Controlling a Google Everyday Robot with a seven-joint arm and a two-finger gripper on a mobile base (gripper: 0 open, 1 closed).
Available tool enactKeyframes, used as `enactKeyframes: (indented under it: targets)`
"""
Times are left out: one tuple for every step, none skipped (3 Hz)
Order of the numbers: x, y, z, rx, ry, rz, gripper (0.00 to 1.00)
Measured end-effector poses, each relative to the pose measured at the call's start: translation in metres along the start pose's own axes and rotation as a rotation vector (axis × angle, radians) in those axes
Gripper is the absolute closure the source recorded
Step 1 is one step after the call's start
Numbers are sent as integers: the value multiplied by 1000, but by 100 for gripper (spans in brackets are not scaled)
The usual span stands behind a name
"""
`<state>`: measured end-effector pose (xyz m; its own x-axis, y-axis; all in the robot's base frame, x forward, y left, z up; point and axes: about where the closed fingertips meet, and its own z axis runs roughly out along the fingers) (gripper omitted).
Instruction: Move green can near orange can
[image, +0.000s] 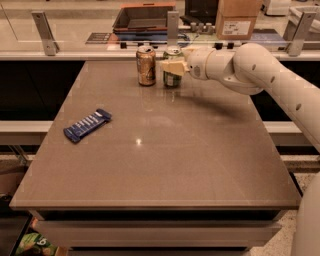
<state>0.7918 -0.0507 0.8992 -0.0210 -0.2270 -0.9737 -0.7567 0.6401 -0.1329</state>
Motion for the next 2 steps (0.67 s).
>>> enactKeyframes:
  targets:
    - [0,2,2,-4,0,0,0]
    - [0,2,2,-4,0,0,0]
